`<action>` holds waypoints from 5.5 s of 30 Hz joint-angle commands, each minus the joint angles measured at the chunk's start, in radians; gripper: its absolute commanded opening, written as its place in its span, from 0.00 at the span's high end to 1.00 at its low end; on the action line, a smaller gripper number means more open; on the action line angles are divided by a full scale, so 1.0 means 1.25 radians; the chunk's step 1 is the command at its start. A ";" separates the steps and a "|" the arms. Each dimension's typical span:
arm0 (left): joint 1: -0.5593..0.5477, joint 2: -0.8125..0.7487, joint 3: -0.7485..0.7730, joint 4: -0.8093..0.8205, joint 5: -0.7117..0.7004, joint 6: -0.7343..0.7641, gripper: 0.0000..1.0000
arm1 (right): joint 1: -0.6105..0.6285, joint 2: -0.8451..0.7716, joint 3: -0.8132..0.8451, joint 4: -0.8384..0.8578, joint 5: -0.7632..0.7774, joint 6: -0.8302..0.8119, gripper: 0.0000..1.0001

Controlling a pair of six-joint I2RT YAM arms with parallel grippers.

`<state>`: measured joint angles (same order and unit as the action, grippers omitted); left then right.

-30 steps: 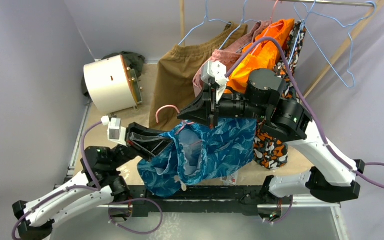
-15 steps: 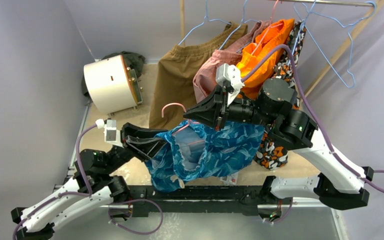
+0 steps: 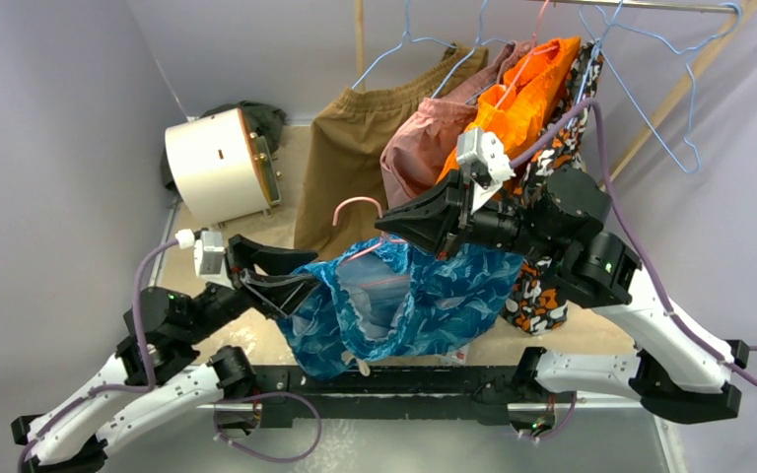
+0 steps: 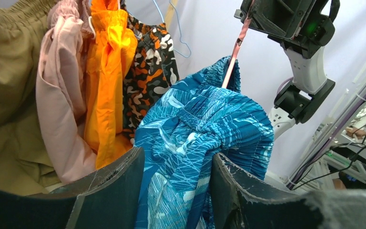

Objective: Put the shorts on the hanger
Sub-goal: Hang the shorts on the hanger.

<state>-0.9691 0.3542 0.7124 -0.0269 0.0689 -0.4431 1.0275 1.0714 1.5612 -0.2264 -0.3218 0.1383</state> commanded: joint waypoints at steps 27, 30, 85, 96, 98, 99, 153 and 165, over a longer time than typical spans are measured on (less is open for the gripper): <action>0.000 0.147 0.264 -0.307 -0.208 0.101 0.48 | 0.002 -0.143 -0.139 0.277 0.065 0.099 1.00; 0.000 0.170 0.316 -0.348 -0.259 0.105 0.42 | 0.001 -0.152 -0.136 0.266 0.082 0.098 1.00; 0.000 0.419 0.399 -0.135 0.342 0.208 0.91 | 0.001 -0.174 -0.211 0.278 0.037 0.125 1.00; 0.000 0.361 0.345 -0.068 0.312 0.227 1.00 | 0.002 -0.151 -0.183 0.138 0.000 0.112 0.86; 0.000 0.347 0.334 -0.051 0.323 0.226 1.00 | 0.001 -0.155 -0.181 0.108 -0.002 0.104 0.67; 0.001 0.343 0.328 -0.043 0.329 0.222 1.00 | 0.001 -0.158 -0.178 0.090 -0.010 0.102 0.60; 0.000 0.327 0.398 -0.170 0.150 0.203 0.40 | 0.003 -0.112 -0.056 -0.061 0.066 0.015 1.00; 0.000 0.124 0.400 -0.270 -0.314 -0.137 0.30 | 0.002 -0.141 -0.046 0.081 0.173 0.032 1.00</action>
<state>-0.9737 0.5449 1.2308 -0.3008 -0.1196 -0.3866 1.0283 0.8886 1.4750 -0.2890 -0.1734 0.1577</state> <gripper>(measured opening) 0.697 0.032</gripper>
